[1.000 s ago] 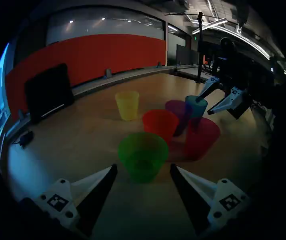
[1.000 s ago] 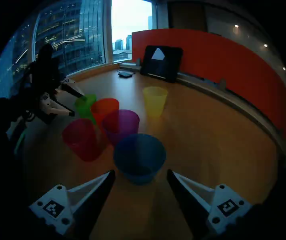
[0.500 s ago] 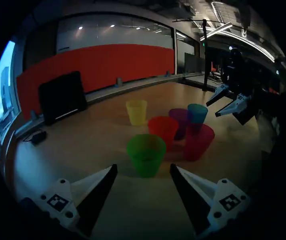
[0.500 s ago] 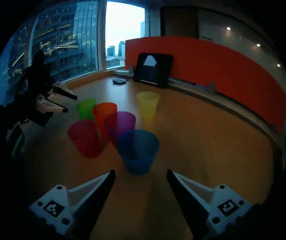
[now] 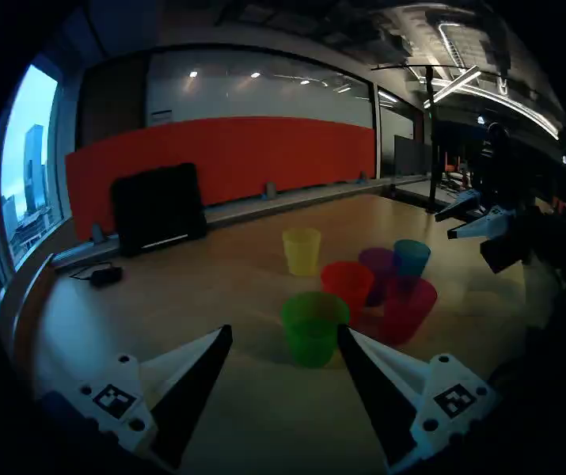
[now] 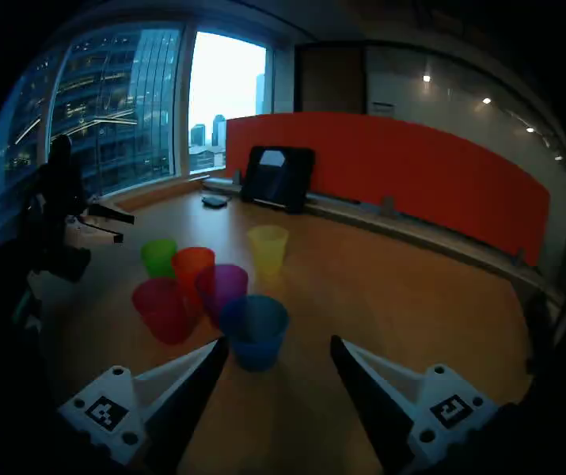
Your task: Pour water
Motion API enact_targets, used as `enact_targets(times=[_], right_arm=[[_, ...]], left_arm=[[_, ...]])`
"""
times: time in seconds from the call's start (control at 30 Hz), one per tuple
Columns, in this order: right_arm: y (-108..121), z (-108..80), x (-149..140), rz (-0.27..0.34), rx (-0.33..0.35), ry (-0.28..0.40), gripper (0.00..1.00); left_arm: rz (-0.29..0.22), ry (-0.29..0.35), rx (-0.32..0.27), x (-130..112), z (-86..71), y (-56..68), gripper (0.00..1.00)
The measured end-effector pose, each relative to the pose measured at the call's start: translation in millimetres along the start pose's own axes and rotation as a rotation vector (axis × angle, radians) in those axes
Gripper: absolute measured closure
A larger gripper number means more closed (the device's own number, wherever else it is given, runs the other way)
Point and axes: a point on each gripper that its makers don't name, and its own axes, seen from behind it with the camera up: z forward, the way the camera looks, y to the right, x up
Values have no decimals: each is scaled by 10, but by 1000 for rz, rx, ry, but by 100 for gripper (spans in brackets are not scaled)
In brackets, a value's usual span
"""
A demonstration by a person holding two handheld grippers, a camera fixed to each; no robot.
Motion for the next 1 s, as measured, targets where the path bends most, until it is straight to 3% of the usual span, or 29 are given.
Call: enact_targets(times=[0.3,0.67,1.0], right_arm=[[144,-67,384,1,-112,137,1],[352,-136,688,16,-265,272,0],[693,-305,875,56,-462,392,0]], left_arm=[[8,106,152,284,-133,-289,2],[29,225,291,592,-255,-459,2],[20,315,422,754,-442,-638,2]])
